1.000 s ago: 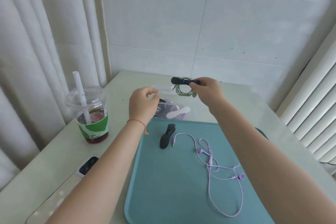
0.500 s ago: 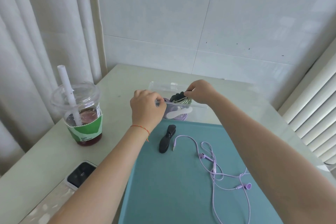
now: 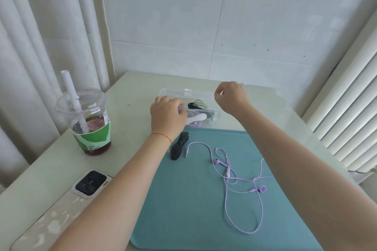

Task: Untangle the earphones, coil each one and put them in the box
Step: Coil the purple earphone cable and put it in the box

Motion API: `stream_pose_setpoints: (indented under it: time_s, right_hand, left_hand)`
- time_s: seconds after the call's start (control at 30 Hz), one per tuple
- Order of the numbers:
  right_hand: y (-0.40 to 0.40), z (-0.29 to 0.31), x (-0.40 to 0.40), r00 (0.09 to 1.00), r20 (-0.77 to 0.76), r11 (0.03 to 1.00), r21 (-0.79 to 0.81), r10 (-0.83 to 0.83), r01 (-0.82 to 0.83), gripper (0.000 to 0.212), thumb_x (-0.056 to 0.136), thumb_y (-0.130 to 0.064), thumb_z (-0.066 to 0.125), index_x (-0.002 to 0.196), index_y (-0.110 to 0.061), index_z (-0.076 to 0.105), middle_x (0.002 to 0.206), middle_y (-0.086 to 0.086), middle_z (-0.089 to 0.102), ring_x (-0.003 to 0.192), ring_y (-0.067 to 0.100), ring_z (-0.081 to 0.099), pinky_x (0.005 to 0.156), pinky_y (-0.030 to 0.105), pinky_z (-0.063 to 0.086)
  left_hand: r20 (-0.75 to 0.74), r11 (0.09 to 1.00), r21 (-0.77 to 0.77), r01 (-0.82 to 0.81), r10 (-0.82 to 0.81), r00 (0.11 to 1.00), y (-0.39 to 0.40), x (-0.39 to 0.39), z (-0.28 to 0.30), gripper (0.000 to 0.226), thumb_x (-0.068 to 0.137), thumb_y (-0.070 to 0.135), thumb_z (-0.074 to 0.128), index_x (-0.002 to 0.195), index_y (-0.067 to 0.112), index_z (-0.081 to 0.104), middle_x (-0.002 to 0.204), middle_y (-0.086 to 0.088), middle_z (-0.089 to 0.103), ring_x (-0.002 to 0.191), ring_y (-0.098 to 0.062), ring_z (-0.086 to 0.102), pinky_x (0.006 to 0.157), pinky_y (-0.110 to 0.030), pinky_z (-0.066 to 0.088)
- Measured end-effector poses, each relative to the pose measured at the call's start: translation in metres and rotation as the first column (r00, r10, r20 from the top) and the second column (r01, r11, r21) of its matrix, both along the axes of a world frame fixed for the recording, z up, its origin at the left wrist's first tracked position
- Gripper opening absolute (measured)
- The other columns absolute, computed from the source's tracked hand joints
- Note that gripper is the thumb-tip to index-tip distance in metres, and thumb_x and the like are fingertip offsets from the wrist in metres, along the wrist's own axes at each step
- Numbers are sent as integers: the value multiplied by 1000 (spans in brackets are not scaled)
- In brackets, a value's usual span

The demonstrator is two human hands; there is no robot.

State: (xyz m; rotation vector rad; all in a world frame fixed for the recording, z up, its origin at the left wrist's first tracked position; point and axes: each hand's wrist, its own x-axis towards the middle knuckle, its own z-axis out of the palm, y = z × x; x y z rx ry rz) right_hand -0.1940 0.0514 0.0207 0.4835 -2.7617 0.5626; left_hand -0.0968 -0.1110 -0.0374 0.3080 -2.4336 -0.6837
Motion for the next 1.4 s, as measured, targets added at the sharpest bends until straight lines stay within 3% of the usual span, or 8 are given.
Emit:
stream_pose_setpoints:
  time_s: [0.17, 0.33, 0.53, 0.7, 0.9, 1.1, 1.27, 1.4]
  right_hand:
    - [36, -5, 41, 938, 345, 989, 114, 45, -89, 33, 91, -31, 52, 84, -2, 65, 80, 9, 65, 65, 24, 57, 61, 28, 46]
    - [53, -31, 70, 822, 570, 894, 378, -19, -241, 47, 88, -47, 61, 69, -5, 54, 62, 4, 62, 49, 18, 61, 56, 26, 51]
    - [48, -37, 92, 790, 594, 894, 256, 156, -368, 43, 83, -50, 67, 82, -8, 63, 66, 8, 64, 56, 21, 58, 56, 24, 48]
    - [43, -44, 94, 762, 635, 814, 373, 126, -445, 31, 82, -33, 65, 63, -10, 61, 64, 5, 67, 44, 14, 60, 59, 23, 52]
    - [64, -25, 93, 765, 584, 960, -115, 272, -253, 38, 83, -44, 68, 76, -8, 62, 65, 3, 65, 46, 13, 57, 52, 22, 49]
    - [82, -17, 82, 815, 519, 834, -546, 259, 83, 18, 93, -15, 58, 97, 2, 56, 72, 14, 67, 48, 24, 62, 49, 31, 55]
    - [92, -25, 88, 786, 594, 983, -156, 170, -94, 11, 88, -17, 65, 93, -9, 59, 80, 10, 68, 62, 20, 65, 58, 29, 57]
    - [90, -28, 103, 691, 688, 938, 45, 221, -344, 24, 87, -27, 63, 98, -6, 72, 91, 7, 70, 75, 15, 62, 65, 20, 51]
  left_hand:
    - [-22, 990, 48, 136, -135, 991, 38, 19, 4, 20, 85, 15, 56, 91, 18, 74, 95, -2, 66, 101, -26, 53, 84, -34, 46]
    - [396, 940, -48, 338, -292, 870, 52, 37, -6, 24, 88, 19, 55, 97, 26, 76, 110, 2, 69, 102, -25, 61, 86, -32, 49]
    - [357, 900, -430, 69, 100, 929, 39, 51, -16, 23, 89, 24, 53, 104, 27, 70, 109, 3, 68, 109, -21, 57, 95, -33, 31]
    - [318, 925, 72, 374, -376, 870, 56, 53, -12, 33, 85, 12, 60, 114, 25, 69, 116, 5, 65, 111, -11, 57, 93, -22, 40]
    - [303, 831, 373, 412, -529, 793, 65, 60, -15, 50, 84, 2, 50, 126, 29, 56, 112, 13, 64, 108, -7, 56, 73, -12, 42]
    - [292, 856, 341, 390, -490, 821, 77, 54, -19, 37, 81, 4, 55, 108, 28, 65, 107, 6, 66, 102, -12, 59, 80, -14, 45]
    - [450, 876, 43, 481, -447, 773, 86, 45, -27, 40, 78, 10, 58, 107, 36, 72, 103, -4, 61, 94, -20, 52, 85, -27, 44]
    - [451, 886, 40, 461, -428, 783, 87, 45, -26, 27, 85, 16, 59, 105, 29, 71, 101, -2, 51, 97, -19, 51, 83, -26, 39]
